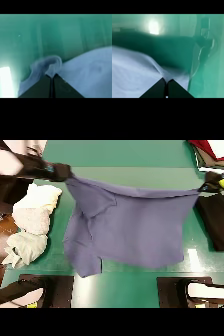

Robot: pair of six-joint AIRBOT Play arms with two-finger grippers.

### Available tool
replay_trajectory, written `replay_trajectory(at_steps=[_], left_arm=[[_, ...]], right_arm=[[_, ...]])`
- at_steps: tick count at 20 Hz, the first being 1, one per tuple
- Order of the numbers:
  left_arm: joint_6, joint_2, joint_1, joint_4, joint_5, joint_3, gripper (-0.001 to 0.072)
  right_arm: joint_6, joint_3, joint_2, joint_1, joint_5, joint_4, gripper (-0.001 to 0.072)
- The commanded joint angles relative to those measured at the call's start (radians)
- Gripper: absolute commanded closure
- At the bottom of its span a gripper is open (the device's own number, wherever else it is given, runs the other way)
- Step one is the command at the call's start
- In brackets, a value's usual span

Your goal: Fold the shirts.

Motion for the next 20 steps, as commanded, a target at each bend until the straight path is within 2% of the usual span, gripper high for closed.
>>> replay_trajectory(at_steps=[1,5,6,7,8,10,11,13,14,16,19,20], left_arm=[[0.016,-0.18,0.001,-0.003,0.218,-0.031,0.0681],[0.016,-0.22,0.001,0.0,0.302,-0.026,0.0678],[0.016,-0.219,0.001,0.006,0.301,-0.025,0.0482],[0.016,-0.219,0.007,0.004,0.286,-0.024,0.0214],[0.018,-0.217,0.018,0.008,0.245,-0.014,0.0144],[0.025,-0.212,0.069,0.008,0.084,0.044,0.0144],[0.056,-0.2,0.103,0.008,-0.005,0.071,0.0144],[0.157,-0.147,0.175,0.003,-0.166,0.09,0.0295],[0.194,-0.109,0.212,-0.008,-0.238,0.075,0.0291],[0.208,-0.024,0.274,-0.058,-0.285,-0.033,0.0291],[0.274,0.124,0.354,-0.226,-0.313,-0.351,0.0285],[0.293,0.172,0.375,-0.285,-0.311,-0.475,0.0263]], right_arm=[[-0.01,-0.045,-0.11,0.031,-0.237,0.006,0.0694],[-0.01,-0.045,-0.138,0.042,-0.432,0.051,0.0688],[-0.01,-0.045,-0.138,0.039,-0.458,0.069,0.0599],[-0.01,-0.042,-0.138,0.031,-0.469,0.094,0.0348],[-0.01,-0.034,-0.138,0.02,-0.455,0.111,0.0305],[-0.021,0.009,-0.137,-0.006,-0.347,0.109,0.0306],[-0.051,0.026,-0.131,-0.021,-0.267,0.111,0.0307],[-0.117,0.007,-0.093,-0.042,-0.133,0.111,0.0307],[-0.141,-0.031,-0.061,-0.041,-0.102,0.111,0.0308],[-0.171,-0.159,0.029,-0.04,-0.093,0.112,0.0307],[-0.21,-0.332,0.147,-0.014,-0.093,0.112,0.0307],[-0.223,-0.377,0.18,-0.005,-0.093,0.112,0.0307]])
